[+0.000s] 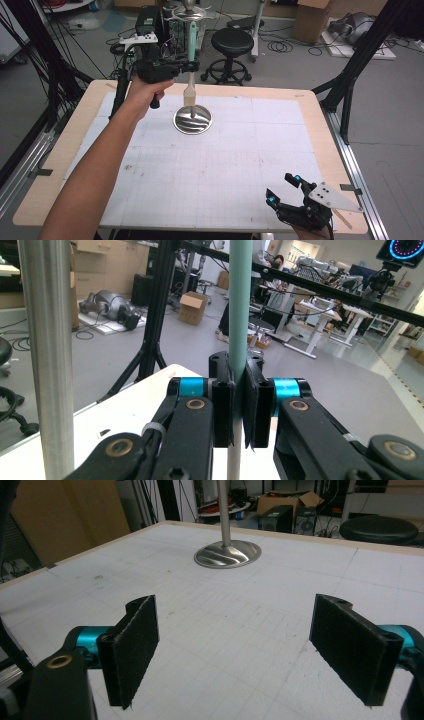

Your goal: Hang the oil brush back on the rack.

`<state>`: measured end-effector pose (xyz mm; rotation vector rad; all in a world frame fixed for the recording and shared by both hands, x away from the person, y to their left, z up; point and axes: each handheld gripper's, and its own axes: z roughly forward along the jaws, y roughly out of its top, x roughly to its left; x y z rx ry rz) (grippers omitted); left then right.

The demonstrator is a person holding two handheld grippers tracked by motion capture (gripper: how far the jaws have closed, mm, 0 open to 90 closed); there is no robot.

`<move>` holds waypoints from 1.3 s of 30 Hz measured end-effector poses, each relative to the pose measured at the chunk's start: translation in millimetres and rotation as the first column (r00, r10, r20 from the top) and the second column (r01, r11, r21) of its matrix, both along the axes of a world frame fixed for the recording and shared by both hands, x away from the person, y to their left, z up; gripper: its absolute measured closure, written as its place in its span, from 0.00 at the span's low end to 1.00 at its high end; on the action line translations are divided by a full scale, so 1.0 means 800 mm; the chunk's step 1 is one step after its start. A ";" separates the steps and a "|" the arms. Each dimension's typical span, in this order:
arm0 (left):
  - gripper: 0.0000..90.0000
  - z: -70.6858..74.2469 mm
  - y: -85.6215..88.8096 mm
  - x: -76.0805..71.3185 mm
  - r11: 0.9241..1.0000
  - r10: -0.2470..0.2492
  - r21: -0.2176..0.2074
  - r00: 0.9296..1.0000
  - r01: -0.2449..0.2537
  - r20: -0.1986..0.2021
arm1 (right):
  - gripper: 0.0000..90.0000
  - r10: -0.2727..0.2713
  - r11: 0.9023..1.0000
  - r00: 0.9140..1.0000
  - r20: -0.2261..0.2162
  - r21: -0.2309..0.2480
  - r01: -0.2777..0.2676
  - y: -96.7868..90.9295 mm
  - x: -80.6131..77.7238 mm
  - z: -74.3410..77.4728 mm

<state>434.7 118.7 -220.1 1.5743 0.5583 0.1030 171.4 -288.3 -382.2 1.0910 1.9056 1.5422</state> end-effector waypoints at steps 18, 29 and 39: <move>0.87 -0.007 0.000 0.005 0.998 0.051 0.036 0.998 -0.050 -0.021 | 0.21 -0.001 1.000 1.000 -0.003 0.002 0.001 0.002 -0.003 -0.003; 0.43 -0.031 0.029 -0.037 0.980 0.186 0.058 0.980 -0.190 0.069 | 0.21 -0.023 1.000 1.000 0.002 0.007 0.023 -0.002 -0.007 -0.002; 0.37 -0.071 0.060 -0.103 0.993 0.116 0.013 0.988 -0.118 0.101 | 0.21 -0.042 0.999 0.999 -0.008 0.006 0.042 -0.006 -0.005 -0.005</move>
